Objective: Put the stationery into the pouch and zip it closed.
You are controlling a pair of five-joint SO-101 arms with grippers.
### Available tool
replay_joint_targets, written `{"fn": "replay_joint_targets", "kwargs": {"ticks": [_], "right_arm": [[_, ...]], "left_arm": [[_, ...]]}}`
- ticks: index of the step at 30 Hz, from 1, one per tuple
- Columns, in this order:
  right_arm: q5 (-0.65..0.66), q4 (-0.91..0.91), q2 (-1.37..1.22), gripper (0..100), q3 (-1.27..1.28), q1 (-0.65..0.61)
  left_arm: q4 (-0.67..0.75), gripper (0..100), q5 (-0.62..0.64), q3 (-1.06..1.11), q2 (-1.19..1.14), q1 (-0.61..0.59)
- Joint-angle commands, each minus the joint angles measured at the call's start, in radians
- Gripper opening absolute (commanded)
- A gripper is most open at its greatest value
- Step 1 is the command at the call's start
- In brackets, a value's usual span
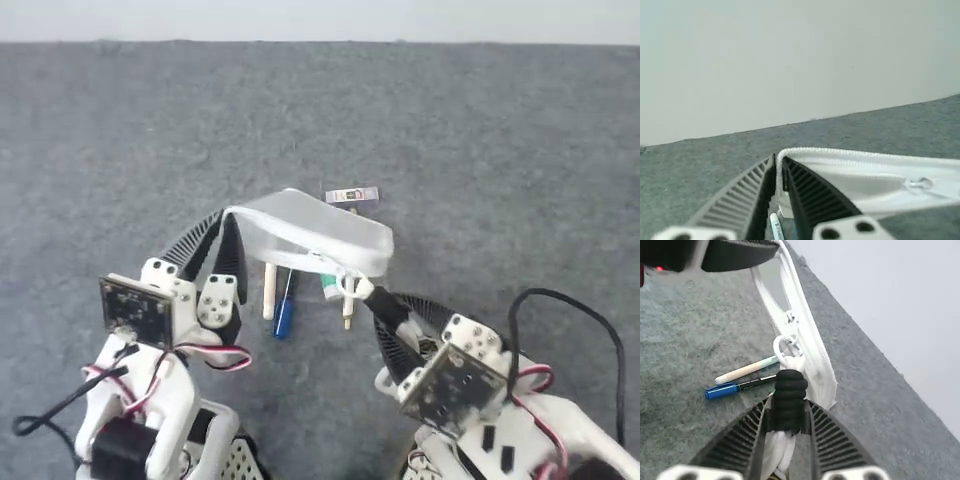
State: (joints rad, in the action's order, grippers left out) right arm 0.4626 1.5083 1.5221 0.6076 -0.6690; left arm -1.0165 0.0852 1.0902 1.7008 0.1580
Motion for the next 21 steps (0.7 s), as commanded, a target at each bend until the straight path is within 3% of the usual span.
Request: {"fn": "replay_joint_targets", "kwargs": {"ticks": [1,8,21], "right_arm": [[-0.012,-0.062,0.002,0.7,0.043,0.018],[-0.015,-0.137,0.002,0.7,0.094,0.127],[-0.017,-0.137,0.002,0.7,0.094,0.134]], "left_arm": [[0.031,1,0.038,-0.059,0.014,-0.06],[-0.044,1,0.034,-0.031,0.132,-0.083],[-0.043,1,0.032,-0.005,0.11,-0.092]]}}
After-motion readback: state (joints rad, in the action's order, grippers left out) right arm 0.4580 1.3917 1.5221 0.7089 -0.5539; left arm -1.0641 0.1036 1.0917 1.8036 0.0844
